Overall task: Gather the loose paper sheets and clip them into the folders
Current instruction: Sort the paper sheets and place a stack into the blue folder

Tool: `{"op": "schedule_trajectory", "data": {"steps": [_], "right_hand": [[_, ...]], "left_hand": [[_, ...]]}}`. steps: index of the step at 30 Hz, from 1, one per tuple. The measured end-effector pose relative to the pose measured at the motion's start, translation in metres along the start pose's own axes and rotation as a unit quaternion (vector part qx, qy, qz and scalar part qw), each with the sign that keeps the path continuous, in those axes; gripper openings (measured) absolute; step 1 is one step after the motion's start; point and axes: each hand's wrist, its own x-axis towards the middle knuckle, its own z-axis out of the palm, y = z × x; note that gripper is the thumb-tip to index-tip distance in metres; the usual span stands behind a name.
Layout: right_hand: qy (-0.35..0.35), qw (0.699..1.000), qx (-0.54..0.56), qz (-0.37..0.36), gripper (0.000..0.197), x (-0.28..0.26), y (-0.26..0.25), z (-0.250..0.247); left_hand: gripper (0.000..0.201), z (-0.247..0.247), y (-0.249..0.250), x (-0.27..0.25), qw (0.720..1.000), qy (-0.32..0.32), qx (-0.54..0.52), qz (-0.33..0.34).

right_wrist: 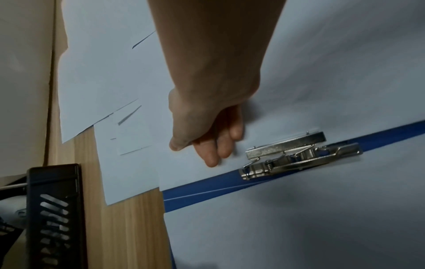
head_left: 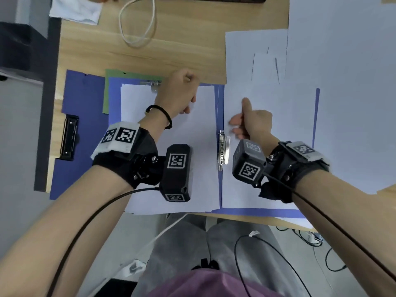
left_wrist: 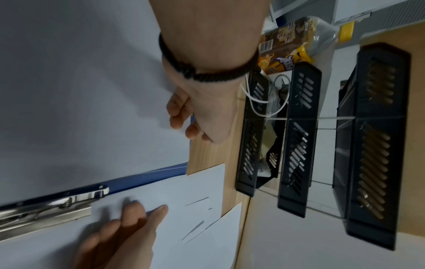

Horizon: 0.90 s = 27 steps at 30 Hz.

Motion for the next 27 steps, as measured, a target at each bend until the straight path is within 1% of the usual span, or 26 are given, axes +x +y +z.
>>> {"op": "schedule_trajectory", "data": {"steps": [3, 7, 11, 13, 15, 17, 18, 20, 21, 24, 27], "right_hand": [[0.021, 1.0, -0.005, 0.0, 0.059, -0.005, -0.002, 0.004], [0.071, 0.997, -0.034, -0.009, 0.06, -0.009, 0.001, 0.013], [0.05, 0.998, 0.014, 0.021, 0.053, -0.005, -0.004, 0.008], [0.057, 0.996, 0.057, 0.038, 0.05, 0.0, -0.004, 0.006], [0.074, 0.991, 0.097, 0.046, 0.052, 0.002, -0.001, 0.009], [0.083, 0.991, 0.092, 0.044, 0.062, 0.003, 0.002, 0.013], [0.085, 0.992, 0.079, 0.043, 0.062, 0.001, 0.002, 0.014], [0.088, 0.994, 0.049, 0.037, 0.055, 0.0, 0.001, 0.016], [0.084, 0.995, 0.041, 0.034, 0.054, -0.001, 0.001, 0.016], [0.085, 0.993, 0.068, 0.053, 0.06, -0.001, 0.0, 0.016], [0.09, 0.991, 0.08, 0.06, 0.061, 0.0, 0.0, 0.016]], "left_hand": [[0.023, -0.023, -0.003, 0.001, 0.996, 0.037, -0.08, -0.001], [0.023, -0.052, -0.019, 0.001, 0.985, 0.062, -0.161, -0.011], [0.025, -0.071, -0.044, 0.003, 0.979, 0.067, -0.189, -0.04], [0.025, -0.077, -0.052, 0.008, 0.983, 0.061, -0.17, -0.043], [0.023, -0.082, -0.061, 0.016, 0.987, 0.08, -0.132, -0.033], [0.011, -0.086, -0.074, 0.023, 0.991, 0.12, -0.056, -0.014], [0.005, -0.089, -0.079, 0.025, 0.991, 0.136, -0.012, -0.003], [0.009, -0.091, -0.085, 0.025, 0.986, 0.156, 0.062, 0.021], [0.012, -0.092, -0.086, 0.024, 0.983, 0.164, 0.082, 0.031], [0.017, -0.092, -0.085, 0.022, 0.977, 0.179, 0.106, 0.044], [0.014, -0.089, -0.086, 0.019, 0.973, 0.185, 0.133, 0.039]]}}
